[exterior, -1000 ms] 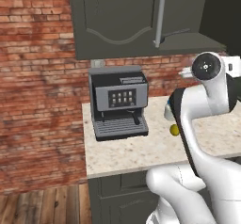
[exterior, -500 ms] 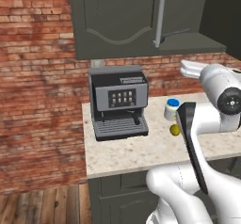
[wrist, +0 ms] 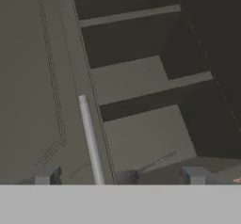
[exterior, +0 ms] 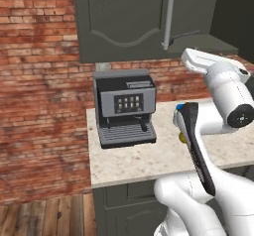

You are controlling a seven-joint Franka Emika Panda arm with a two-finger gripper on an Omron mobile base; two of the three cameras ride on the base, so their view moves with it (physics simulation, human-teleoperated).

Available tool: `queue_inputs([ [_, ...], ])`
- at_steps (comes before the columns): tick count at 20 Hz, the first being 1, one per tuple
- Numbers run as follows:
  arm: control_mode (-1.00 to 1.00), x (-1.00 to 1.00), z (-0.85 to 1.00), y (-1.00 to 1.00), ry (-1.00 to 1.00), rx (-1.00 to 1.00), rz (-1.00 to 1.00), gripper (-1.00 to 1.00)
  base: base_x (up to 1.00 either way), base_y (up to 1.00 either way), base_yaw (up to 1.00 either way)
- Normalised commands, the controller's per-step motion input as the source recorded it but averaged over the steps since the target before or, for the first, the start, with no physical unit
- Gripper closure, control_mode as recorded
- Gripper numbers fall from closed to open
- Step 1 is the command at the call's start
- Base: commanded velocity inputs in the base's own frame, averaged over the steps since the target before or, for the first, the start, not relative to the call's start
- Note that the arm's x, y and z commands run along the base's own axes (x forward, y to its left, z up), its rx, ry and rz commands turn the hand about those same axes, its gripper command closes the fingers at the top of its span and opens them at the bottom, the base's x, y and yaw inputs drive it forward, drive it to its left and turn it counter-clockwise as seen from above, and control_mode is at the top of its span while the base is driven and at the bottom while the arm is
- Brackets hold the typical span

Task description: Pick the pan from the cabinet and place it on the stove. Then turn on the stove burner for the pan.

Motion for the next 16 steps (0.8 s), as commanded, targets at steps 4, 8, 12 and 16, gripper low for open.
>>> queue_inputs([
  [4, -1.00, 0.06, 0.65, 0.31, -0.21, 0.00, 0.09, -1.00, 0.00, 0.00, 0.00],
  [8, -1.00, 0.24, 0.47, 0.17, -0.07, 0.00, 0.03, -1.00, 0.00, 0.00, 0.00],
  [12, -1.00, 0.47, 0.17, 0.27, 0.06, -0.04, 0.00, -1.00, 0.00, 0.00, 0.00],
  [16, -1.00, 0.54, 0.00, 0.20, 0.24, -0.08, 0.00, -1.00, 0.00, 0.00, 0.00],
])
